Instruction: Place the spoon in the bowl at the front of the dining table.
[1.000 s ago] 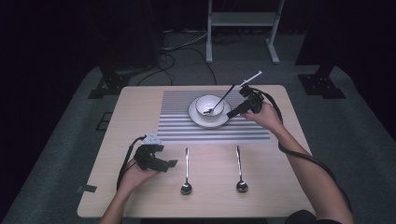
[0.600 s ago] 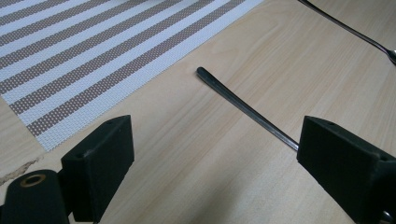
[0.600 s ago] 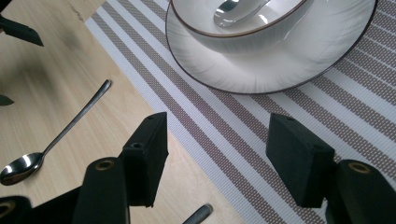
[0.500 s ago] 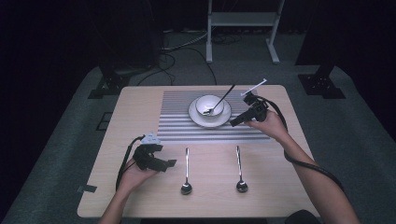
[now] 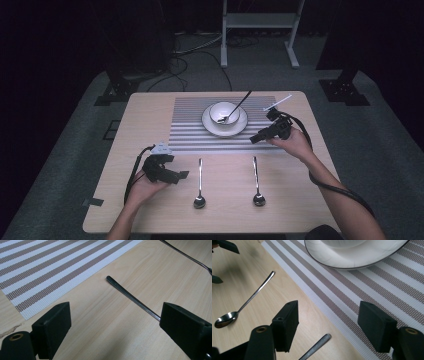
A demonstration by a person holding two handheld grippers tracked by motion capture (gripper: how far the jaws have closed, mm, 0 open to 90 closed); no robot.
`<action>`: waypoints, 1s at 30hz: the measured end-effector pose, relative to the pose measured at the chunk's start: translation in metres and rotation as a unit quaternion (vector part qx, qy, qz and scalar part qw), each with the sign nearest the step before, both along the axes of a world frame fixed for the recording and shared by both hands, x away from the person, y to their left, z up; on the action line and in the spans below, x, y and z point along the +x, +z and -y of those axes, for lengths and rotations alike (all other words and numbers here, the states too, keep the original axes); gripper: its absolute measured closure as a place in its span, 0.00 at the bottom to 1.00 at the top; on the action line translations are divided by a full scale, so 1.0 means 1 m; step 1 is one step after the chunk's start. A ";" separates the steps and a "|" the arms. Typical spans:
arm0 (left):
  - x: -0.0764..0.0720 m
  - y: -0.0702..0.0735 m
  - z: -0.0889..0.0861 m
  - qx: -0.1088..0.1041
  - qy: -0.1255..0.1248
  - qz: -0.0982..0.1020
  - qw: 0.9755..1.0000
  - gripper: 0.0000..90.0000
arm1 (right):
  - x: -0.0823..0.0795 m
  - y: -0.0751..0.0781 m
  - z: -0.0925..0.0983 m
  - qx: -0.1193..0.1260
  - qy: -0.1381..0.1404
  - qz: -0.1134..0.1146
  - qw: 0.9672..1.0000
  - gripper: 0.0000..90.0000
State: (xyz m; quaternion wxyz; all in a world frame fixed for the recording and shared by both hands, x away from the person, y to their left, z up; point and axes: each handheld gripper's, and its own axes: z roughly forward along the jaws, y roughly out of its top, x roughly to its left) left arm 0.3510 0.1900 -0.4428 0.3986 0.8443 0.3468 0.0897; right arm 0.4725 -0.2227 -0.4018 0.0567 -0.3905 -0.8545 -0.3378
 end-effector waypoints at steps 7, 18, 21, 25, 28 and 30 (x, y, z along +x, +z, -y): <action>0.001 0.000 -0.001 0.002 0.003 -0.001 1.000 0.10 | -0.013 -0.005 0.010 0.030 -0.009 0.005 0.999 0.33; 0.001 0.000 -0.003 0.001 0.012 0.000 1.000 0.09 | -0.034 -0.020 0.023 0.045 -0.017 -0.001 0.999 0.31; 0.001 0.000 -0.003 0.000 0.014 0.000 1.000 0.09 | -0.040 -0.025 0.024 0.043 -0.019 0.000 0.999 0.30; 0.001 0.000 -0.004 0.003 0.015 0.002 1.000 0.09 | -0.048 -0.029 0.026 0.046 -0.020 0.000 0.999 0.29; 0.001 0.000 -0.005 0.002 0.017 0.002 1.000 0.09 | -0.058 -0.032 0.026 0.045 -0.021 0.008 0.999 0.29; 0.001 0.000 -0.005 0.005 0.018 0.004 1.000 0.09 | -0.066 -0.034 0.027 0.043 -0.019 0.015 0.999 0.29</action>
